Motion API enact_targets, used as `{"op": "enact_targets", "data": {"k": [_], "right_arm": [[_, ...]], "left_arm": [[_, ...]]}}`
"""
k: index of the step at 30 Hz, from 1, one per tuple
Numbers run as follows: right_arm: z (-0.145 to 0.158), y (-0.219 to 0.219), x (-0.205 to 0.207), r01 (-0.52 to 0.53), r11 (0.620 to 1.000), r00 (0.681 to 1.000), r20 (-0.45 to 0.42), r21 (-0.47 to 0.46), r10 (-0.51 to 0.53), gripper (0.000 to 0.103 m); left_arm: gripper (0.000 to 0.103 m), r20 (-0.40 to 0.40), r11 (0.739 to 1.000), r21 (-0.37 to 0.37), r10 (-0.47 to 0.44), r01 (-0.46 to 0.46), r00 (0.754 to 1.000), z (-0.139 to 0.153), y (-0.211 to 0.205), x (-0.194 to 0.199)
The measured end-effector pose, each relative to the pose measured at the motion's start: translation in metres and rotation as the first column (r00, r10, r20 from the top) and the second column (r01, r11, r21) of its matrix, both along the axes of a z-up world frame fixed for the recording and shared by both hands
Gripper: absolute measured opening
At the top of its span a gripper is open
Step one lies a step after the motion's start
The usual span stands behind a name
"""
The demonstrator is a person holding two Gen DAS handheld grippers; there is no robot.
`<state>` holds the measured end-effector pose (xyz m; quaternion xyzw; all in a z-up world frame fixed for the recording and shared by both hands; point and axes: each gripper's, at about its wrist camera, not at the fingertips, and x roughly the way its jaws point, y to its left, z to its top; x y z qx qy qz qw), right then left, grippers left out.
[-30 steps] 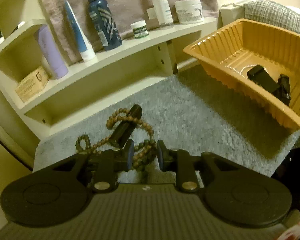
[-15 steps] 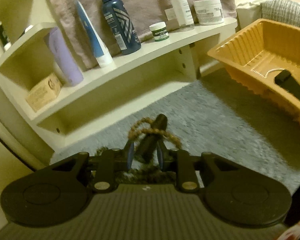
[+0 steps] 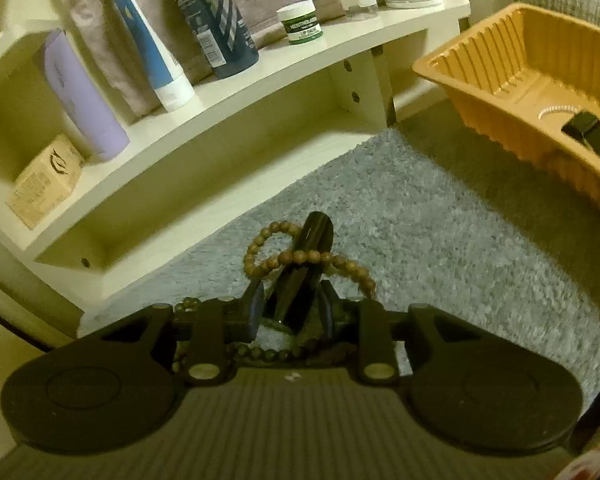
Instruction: Organize jewelry
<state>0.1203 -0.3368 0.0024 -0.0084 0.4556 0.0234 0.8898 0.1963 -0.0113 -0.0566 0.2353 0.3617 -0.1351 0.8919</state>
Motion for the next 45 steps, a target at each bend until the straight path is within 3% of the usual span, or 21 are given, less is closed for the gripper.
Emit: {"op": "enact_targets", "data": {"k": [16, 21, 25, 31, 45], "right_arm": [[0.0, -0.001, 0.0, -0.006, 1.0, 1.0, -0.001, -0.006, 0.006, 0.005], [0.0, 0.0, 0.001, -0.006, 1.0, 1.0, 0.0, -0.007, 0.006, 0.005], [0.0, -0.001, 0.001, -0.007, 1.0, 1.0, 0.0, -0.007, 0.007, 0.005], [0.0, -0.001, 0.001, -0.007, 1.0, 1.0, 0.002, -0.006, 0.007, 0.005], [0.001, 0.0, 0.001, -0.011, 1.0, 1.0, 0.006, -0.01, 0.011, 0.005]], "left_arm": [[0.024, -0.071, 0.999, -0.029, -0.041, 0.039, 0.997, -0.002, 0.003, 0.011], [0.019, -0.077, 0.999, -0.009, -0.034, 0.034, 0.996, 0.003, 0.005, 0.007], [0.019, -0.063, 0.999, 0.048, -0.012, 0.015, 0.998, 0.01, 0.011, -0.002], [0.018, -0.078, 0.999, 0.042, 0.024, -0.021, 0.997, 0.023, 0.029, -0.015], [0.018, -0.069, 0.994, -0.1, 0.036, -0.043, 0.997, 0.039, 0.02, -0.041]]}}
